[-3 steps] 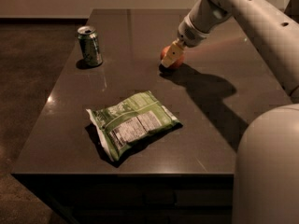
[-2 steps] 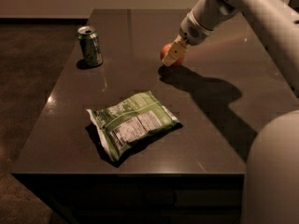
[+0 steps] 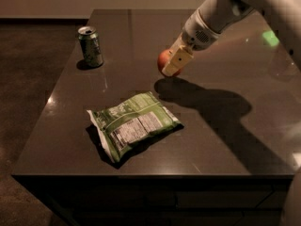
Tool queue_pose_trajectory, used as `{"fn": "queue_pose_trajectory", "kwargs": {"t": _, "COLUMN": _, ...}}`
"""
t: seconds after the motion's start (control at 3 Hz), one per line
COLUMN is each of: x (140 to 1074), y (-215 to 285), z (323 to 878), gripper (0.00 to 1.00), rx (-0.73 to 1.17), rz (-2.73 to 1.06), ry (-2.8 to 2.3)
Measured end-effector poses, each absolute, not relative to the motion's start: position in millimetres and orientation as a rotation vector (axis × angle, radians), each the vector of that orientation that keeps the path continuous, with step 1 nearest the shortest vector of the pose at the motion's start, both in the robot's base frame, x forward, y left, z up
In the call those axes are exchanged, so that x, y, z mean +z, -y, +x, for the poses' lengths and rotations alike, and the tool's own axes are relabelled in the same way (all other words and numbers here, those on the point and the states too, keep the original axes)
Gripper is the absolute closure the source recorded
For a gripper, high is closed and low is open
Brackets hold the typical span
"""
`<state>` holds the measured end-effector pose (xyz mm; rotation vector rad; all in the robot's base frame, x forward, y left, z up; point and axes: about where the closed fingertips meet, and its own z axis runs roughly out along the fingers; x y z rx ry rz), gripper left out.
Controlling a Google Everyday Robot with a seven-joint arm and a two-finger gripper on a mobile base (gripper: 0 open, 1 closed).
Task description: Move apple near green jalapeno chip bag
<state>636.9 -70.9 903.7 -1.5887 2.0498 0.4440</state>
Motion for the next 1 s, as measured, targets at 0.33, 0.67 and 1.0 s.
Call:
{"fn": "queue_pose_trajectory", "kwargs": {"t": 0.33, "x": 895, "y": 62, "z": 618, "gripper": 1.0, "rx": 0.488, "rz": -1.675, "ry": -2.007}}
{"fn": "queue_pose_trajectory", "kwargs": {"t": 0.67, "x": 884, "y": 52, "z": 612, "gripper": 1.0, "rx": 0.495, "rz": -1.76, "ry": -1.973}}
{"fn": "queue_pose_trajectory", "kwargs": {"t": 1.0, "x": 877, "y": 45, "z": 612, "gripper": 1.0, "rx": 0.441, "rz": -1.835, "ry": -1.957}}
